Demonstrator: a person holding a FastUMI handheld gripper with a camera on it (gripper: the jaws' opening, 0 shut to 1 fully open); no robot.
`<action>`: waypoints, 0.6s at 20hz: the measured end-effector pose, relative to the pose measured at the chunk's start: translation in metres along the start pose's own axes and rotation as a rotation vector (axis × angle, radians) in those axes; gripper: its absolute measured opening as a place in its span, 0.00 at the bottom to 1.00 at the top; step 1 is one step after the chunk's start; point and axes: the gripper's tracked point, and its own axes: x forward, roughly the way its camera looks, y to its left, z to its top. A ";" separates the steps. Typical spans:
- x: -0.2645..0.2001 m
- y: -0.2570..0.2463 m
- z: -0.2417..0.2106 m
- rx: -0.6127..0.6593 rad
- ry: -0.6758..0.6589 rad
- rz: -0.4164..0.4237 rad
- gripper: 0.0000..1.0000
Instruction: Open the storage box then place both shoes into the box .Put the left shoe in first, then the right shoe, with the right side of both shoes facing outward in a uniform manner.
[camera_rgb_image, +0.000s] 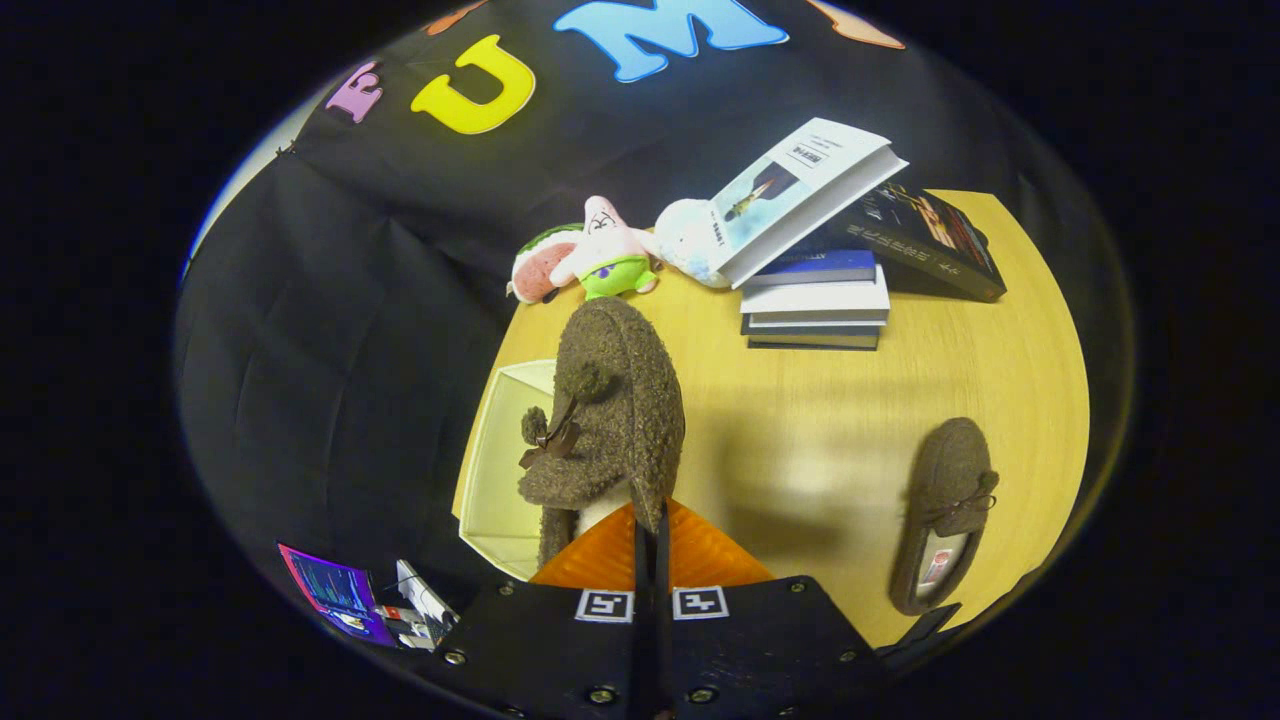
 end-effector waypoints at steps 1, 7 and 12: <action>0.001 0.009 0.002 -0.005 0.001 0.005 0.00; 0.021 0.068 0.016 -0.055 -0.013 -0.014 0.00; 0.059 0.119 0.014 -0.082 0.021 0.017 0.00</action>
